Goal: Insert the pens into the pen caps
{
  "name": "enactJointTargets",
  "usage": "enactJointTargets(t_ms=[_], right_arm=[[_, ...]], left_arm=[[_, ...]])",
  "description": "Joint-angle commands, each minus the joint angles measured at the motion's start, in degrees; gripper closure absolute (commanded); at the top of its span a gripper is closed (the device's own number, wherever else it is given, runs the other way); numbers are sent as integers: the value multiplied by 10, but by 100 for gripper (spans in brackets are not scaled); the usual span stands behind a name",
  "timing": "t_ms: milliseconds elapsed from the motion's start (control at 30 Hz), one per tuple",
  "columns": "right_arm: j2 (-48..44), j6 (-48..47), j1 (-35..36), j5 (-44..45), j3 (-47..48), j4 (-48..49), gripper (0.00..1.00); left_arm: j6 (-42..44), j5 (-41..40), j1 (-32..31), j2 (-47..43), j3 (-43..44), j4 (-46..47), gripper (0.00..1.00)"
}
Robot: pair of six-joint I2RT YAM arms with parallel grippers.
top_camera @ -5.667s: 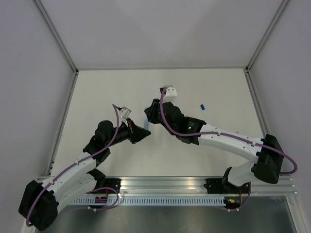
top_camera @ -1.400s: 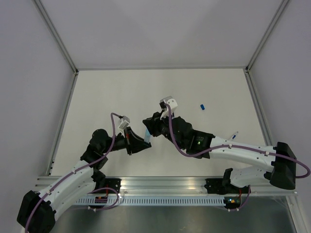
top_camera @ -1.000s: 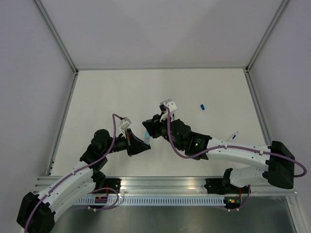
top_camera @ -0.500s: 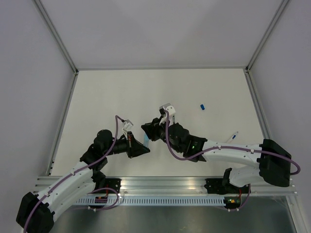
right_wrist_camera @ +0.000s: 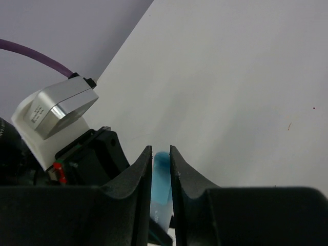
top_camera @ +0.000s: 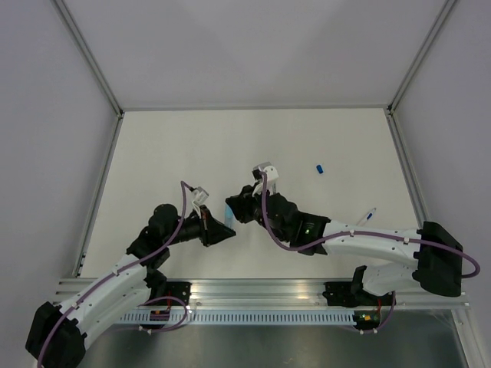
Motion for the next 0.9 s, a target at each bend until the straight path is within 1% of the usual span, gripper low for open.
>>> enactJointTargets(t_ms=[0, 33, 67, 100, 133, 233, 267, 300, 367, 400, 467, 533, 600, 633, 700, 733, 833, 867], right_arm=[[-15, 23, 35, 30, 66, -217, 75], [-23, 21, 28, 59, 109, -239, 73], [-27, 19, 21, 111, 129, -274, 70], [-33, 18, 6, 135, 146, -290, 65], [-44, 15, -3, 148, 176, -309, 62], [-78, 1, -29, 174, 210, -328, 57], [-87, -2, -30, 182, 213, -335, 56], [-98, -5, -31, 186, 213, -340, 54], [-129, -9, -32, 185, 196, -355, 53], [-142, -8, -31, 182, 182, -355, 53], [-184, -7, -31, 170, 126, -340, 52], [-226, -3, -31, 170, 73, -328, 52], [-251, -1, -31, 172, 42, -318, 51], [-274, -1, -31, 168, 13, -305, 51], [-289, -7, -31, 161, -8, -293, 50], [-298, -8, -31, 159, -22, -287, 50], [-301, -15, -31, 148, -35, -282, 50], [-300, -17, -31, 143, -34, -282, 49]], left_arm=[[4, -91, 19, 2, 30, 160, 98], [0, -86, 19, 8, 33, 160, 98], [-2, -82, 19, 19, 35, 160, 98], [-7, -78, 19, 26, 36, 160, 98], [-9, -76, 19, 43, 39, 159, 98], [-13, -72, 19, 75, 56, 152, 98], [-16, -79, 19, 87, 61, 137, 98], [-26, -103, 19, 116, 68, 128, 98], [-33, -109, 19, 155, 98, 106, 98], [-48, -108, 19, 201, 108, 104, 98], [-64, -109, 19, 245, 135, 102, 98], [-90, -133, 19, 296, 153, 107, 98], [-117, -158, 19, 327, 166, 115, 98], [-125, -162, 19, 362, 183, 118, 98], [-146, -162, 19, 402, 219, 117, 98], [-152, -161, 19, 445, 234, 113, 97], [-180, -159, 19, 511, 281, 110, 97], [-187, -156, 19, 552, 291, 113, 97]])
